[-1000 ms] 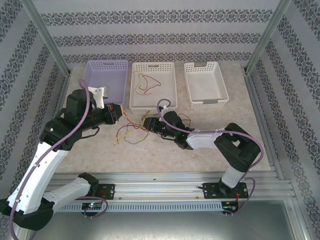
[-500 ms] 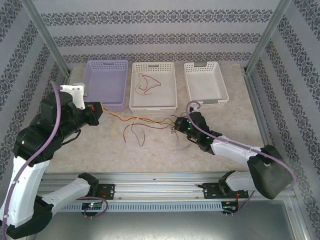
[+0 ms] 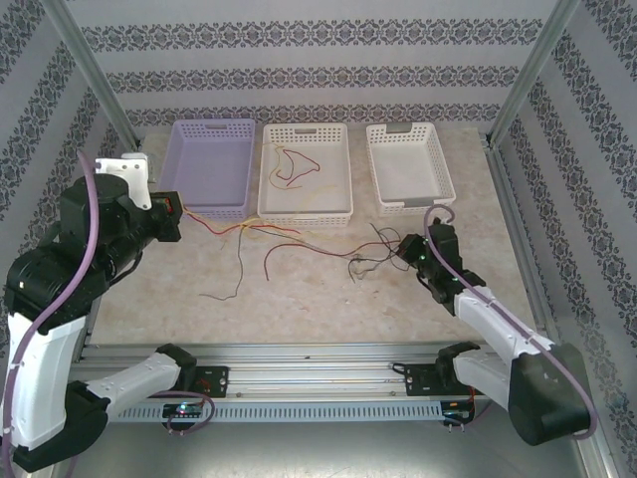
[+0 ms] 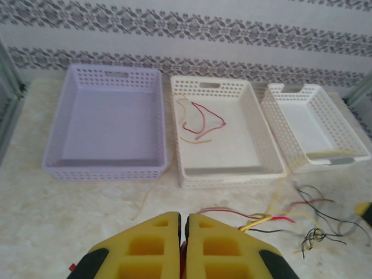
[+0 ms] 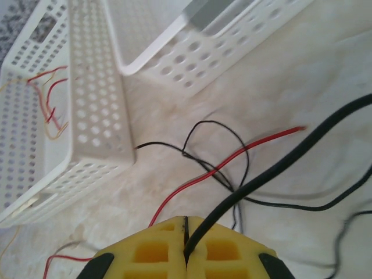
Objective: Untangle the cables
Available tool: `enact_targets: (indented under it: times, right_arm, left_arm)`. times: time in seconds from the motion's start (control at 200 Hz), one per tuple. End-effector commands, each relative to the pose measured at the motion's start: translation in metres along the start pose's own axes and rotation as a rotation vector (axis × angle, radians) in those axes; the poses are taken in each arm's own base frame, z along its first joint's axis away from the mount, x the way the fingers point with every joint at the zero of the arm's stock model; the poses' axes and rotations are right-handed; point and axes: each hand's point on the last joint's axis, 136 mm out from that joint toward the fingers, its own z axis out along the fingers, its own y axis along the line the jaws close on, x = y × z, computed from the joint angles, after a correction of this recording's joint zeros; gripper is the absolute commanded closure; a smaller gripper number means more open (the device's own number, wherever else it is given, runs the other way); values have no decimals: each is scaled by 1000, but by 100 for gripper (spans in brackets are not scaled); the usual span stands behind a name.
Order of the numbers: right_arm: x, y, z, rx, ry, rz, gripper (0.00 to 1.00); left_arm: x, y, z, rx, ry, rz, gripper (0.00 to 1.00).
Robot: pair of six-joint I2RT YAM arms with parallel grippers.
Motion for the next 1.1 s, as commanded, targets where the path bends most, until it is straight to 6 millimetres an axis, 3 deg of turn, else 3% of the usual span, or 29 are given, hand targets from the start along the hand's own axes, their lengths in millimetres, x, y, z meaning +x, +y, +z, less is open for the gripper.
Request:
enact_targets:
  times: [0.0, 0.135, 0.33, 0.575, 0.839, 0.984, 1.099]
  right_arm:
    - [-1, -31, -9, 91, 1, 2, 100]
    - [-11, -46, -15, 99, -20, 65, 100]
    - [-11, -40, -13, 75, 10, 58, 100]
    - [-19, -72, -17, 162, -22, 133, 100]
    - [-30, -85, -10, 182, -15, 179, 100]
    - [-26, -67, -1, 107, 20, 180, 100]
    - [-20, -21, 5, 6, 57, 51, 100]
  left_arm:
    - [-15, 20, -19, -98, -67, 53, 100]
    - [-20, 23, -23, -120, -72, 66, 100]
    - [-12, 17, -11, -94, -42, 55, 100]
    - [-42, 48, -43, -263, -159, 81, 100]
    - [-59, 66, -70, -350, -240, 84, 100]
    - [-51, 52, -58, -266, -202, 62, 100]
    - [-37, 27, -33, -144, -128, 40, 100]
